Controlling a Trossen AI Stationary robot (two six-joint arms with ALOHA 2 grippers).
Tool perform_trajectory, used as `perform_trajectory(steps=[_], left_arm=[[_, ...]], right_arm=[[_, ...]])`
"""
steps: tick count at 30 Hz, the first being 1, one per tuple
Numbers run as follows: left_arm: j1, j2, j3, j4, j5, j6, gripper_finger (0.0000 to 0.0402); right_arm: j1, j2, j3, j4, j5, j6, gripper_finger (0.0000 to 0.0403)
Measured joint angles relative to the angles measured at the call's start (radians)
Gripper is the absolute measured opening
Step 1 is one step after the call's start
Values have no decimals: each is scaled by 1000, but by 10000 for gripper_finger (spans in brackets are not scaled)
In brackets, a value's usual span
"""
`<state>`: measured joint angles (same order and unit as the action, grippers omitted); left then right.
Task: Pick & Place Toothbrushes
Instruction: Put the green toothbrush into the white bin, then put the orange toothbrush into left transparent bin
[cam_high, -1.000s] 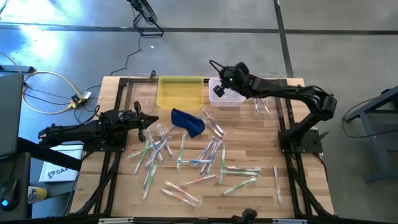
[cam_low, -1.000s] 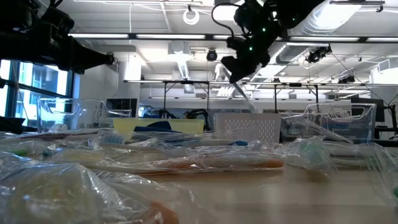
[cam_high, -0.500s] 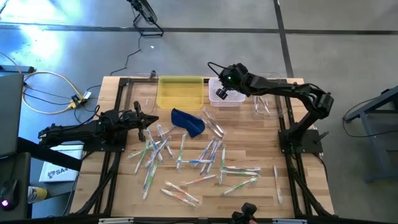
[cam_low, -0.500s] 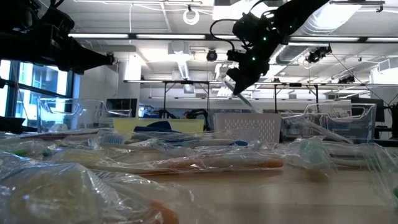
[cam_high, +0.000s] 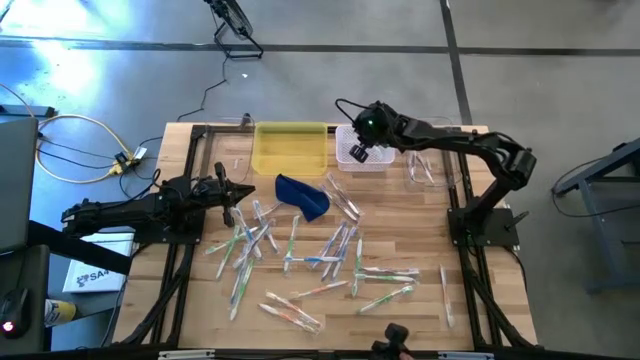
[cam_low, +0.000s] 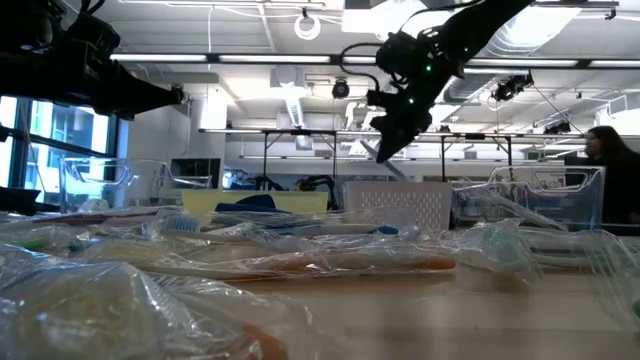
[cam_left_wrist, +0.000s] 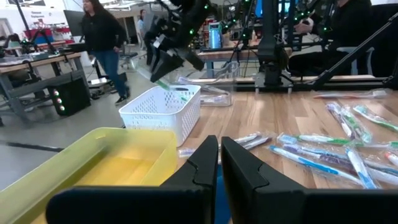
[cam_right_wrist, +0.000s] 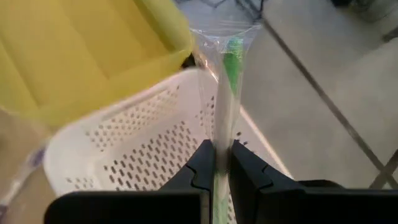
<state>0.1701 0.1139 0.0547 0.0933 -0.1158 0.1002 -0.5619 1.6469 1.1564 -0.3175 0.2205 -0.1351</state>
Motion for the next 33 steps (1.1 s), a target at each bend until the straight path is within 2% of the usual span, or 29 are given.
perform_trajectory(steps=[19,22,28,33], left_arm=[[0,0,0,1,-1,0,17],[0,0,0,1,-1,-1,17],[0,0,0,1,-1,-1,17],[0,0,0,2,-1,-2,17]], right_arm=[[-10,98,-1,-53,-85,-73,22],[-9,98,-1,-37,-79,-73,61],[-6,85,0,-34,10,-73,146],[7,75,0,-37,7,-77,168]])
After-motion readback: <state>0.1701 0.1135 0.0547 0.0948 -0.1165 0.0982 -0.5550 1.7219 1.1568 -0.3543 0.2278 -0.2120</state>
